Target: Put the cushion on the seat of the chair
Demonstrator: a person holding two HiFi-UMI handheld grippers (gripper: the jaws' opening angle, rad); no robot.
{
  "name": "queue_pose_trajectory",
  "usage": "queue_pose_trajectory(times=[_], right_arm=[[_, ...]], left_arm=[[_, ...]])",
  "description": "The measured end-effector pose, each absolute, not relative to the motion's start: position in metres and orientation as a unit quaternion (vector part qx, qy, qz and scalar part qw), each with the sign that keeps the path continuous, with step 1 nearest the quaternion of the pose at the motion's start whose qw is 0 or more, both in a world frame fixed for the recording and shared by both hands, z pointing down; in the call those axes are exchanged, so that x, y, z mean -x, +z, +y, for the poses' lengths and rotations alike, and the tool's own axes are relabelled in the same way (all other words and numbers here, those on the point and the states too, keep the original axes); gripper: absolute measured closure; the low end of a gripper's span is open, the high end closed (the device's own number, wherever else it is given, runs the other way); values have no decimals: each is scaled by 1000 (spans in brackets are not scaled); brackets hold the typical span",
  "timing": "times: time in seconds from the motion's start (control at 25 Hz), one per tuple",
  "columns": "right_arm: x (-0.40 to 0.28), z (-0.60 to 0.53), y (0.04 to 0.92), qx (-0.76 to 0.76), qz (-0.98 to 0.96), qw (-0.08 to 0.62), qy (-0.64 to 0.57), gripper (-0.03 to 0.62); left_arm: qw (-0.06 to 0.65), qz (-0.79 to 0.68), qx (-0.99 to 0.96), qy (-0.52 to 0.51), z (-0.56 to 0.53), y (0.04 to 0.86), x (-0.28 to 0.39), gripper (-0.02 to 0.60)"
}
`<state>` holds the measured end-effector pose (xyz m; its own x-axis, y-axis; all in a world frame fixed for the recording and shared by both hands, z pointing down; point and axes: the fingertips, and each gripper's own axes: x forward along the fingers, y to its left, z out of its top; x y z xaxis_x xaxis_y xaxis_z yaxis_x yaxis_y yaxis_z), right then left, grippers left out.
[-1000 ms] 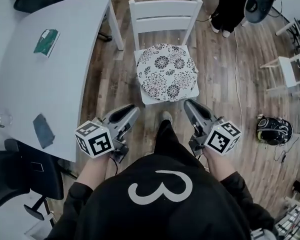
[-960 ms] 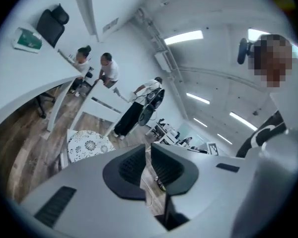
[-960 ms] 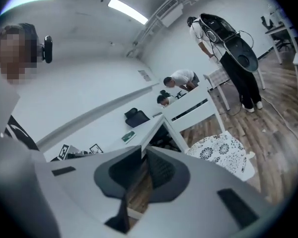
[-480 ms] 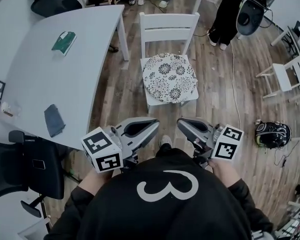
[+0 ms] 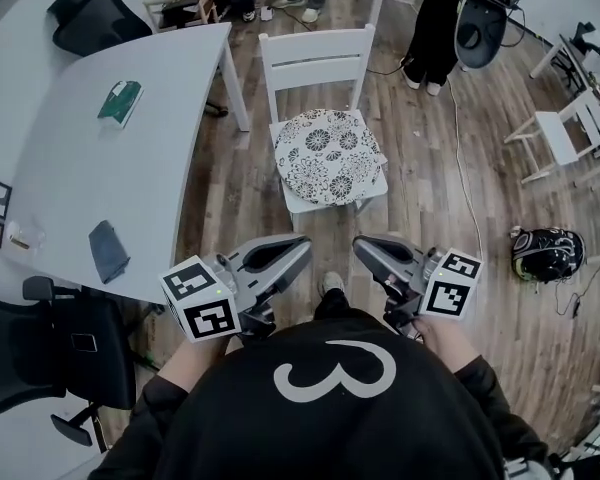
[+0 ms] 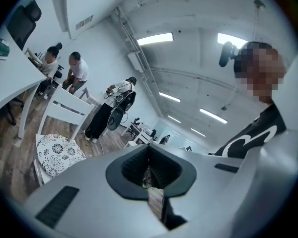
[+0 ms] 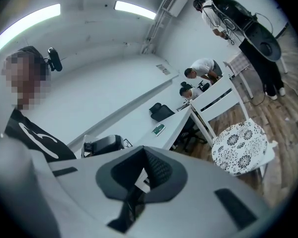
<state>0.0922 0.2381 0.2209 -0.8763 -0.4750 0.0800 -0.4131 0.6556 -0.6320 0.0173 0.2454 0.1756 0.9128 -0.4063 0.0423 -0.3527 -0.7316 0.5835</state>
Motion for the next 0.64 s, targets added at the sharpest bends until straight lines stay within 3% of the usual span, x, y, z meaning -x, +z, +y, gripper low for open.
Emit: queue_pose_trajectory(times=[0.64], right_arm=[[-99, 256, 209, 259, 909, 70, -319, 586]], left_arm=[[297, -203, -932, -37, 259, 173, -24, 568]])
